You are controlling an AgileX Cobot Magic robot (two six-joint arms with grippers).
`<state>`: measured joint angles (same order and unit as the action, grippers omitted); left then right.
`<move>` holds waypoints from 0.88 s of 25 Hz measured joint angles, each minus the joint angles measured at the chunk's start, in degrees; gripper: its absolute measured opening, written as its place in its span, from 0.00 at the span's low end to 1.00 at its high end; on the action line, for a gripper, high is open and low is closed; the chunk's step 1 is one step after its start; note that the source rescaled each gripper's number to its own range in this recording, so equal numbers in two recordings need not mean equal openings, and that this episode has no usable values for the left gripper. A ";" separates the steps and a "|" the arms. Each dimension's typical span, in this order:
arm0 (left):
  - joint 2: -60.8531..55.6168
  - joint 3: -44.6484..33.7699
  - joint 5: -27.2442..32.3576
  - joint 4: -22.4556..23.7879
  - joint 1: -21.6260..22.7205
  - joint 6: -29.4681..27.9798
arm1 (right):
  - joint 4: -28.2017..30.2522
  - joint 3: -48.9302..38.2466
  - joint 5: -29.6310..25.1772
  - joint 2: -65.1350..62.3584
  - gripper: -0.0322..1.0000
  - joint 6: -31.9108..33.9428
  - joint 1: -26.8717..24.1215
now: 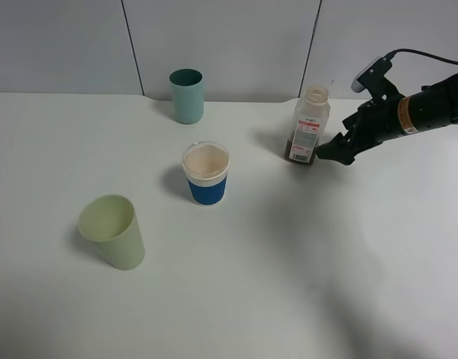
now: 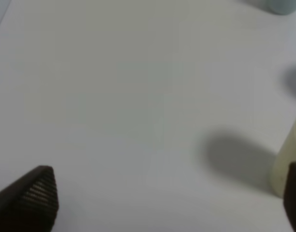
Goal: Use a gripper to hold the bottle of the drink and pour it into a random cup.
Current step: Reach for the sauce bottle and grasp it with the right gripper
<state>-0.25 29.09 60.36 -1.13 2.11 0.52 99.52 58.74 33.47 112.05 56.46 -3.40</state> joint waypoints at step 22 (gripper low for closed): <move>0.00 0.00 0.00 0.05 0.00 0.00 | -1.16 5.70 14.76 8.28 1.00 -11.45 -0.04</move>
<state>-0.25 29.09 60.36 -1.07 2.11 0.52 98.36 64.44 48.24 120.33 45.01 -3.45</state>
